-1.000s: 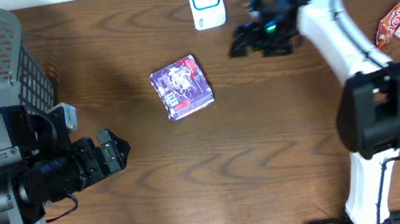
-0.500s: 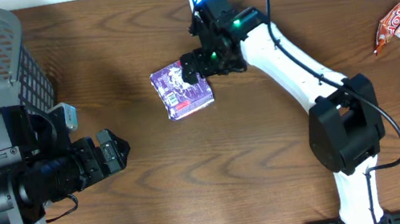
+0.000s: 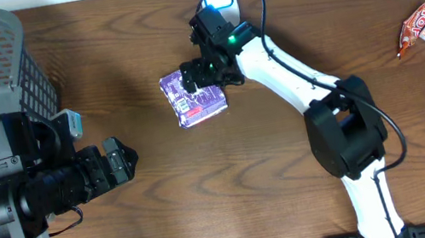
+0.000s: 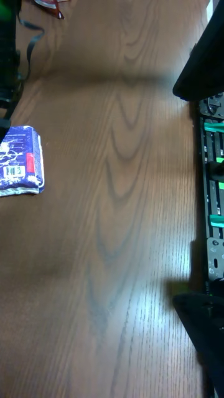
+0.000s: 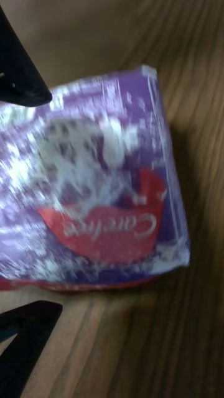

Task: Scan the item barcode
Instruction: 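Move the right gripper onto the purple pouch and grasp it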

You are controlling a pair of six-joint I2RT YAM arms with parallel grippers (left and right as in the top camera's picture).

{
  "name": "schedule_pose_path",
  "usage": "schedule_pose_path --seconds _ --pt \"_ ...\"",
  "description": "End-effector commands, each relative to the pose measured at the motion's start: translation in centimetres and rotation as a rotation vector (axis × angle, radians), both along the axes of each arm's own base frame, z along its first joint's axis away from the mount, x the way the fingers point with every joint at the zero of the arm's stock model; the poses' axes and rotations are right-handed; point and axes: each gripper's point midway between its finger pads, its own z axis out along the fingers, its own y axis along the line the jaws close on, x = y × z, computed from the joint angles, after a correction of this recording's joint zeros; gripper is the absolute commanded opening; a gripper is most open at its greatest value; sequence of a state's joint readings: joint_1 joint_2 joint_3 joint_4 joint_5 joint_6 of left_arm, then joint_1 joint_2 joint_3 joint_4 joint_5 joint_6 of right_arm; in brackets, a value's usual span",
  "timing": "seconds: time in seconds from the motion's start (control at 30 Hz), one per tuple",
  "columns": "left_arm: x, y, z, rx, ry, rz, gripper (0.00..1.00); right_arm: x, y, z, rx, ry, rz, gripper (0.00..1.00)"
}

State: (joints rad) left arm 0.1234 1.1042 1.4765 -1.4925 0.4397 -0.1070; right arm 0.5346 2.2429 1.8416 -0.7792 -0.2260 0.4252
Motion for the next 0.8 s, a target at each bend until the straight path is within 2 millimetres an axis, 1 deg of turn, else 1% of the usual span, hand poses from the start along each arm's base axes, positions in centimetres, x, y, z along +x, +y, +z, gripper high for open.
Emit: schedule_pose_path --seconds 0.0,0.1,0.17,0.23,0.33,0.4,0.43,0.47,0.53,0.57,0.6,0.67,0.77 --pt "0.0 0.0 -0.1 -0.003 0.003 -0.003 0.98 0.9 -1.7 -1.3 -0.030 0.014 -0.059 0.90" --pt "0.0 0.0 -0.1 -0.003 0.003 -0.003 0.98 1.0 -2.0 -1.9 -0.013 0.036 -0.050 0.79" --pt "0.0 0.0 -0.1 -0.003 0.003 -0.003 0.98 0.5 -1.3 -2.3 0.024 0.062 -0.002 0.73" --pt "0.0 0.0 -0.1 -0.003 0.003 -0.003 0.98 -0.4 -0.4 -2.9 0.069 0.101 0.045 0.72" --pt "0.0 0.0 -0.1 -0.003 0.003 -0.003 0.98 -1.4 0.4 -4.0 0.087 0.145 0.080 0.61" --pt "0.0 0.0 -0.1 -0.003 0.003 -0.003 0.98 -2.2 0.5 -4.4 0.084 0.174 0.088 0.47" --pt "0.0 0.0 -0.1 -0.003 0.003 -0.003 0.98 -2.4 0.5 -4.6 0.079 0.182 0.090 0.38" --pt "0.0 0.0 -0.1 -0.003 0.003 -0.003 0.98 -2.6 0.5 -4.7 0.076 0.188 0.091 0.32" --pt "0.0 0.0 -0.1 -0.003 0.003 -0.003 0.98 -2.8 0.7 -4.5 0.085 0.196 0.095 0.17" --pt "0.0 0.0 -0.1 -0.003 0.003 -0.003 0.98 -2.8 0.7 -4.4 0.085 0.195 0.095 0.02" --pt "0.0 0.0 -0.1 -0.003 0.003 -0.003 0.98 -2.8 0.7 -4.3 0.083 0.196 0.094 0.01" --pt "0.0 0.0 -0.1 -0.003 0.003 -0.003 0.98 -2.5 0.4 -3.6 0.086 0.189 0.088 0.01" --pt "0.0 0.0 -0.1 -0.003 0.003 -0.003 0.98 -1.7 -0.5 -1.8 0.077 0.146 0.070 0.01"
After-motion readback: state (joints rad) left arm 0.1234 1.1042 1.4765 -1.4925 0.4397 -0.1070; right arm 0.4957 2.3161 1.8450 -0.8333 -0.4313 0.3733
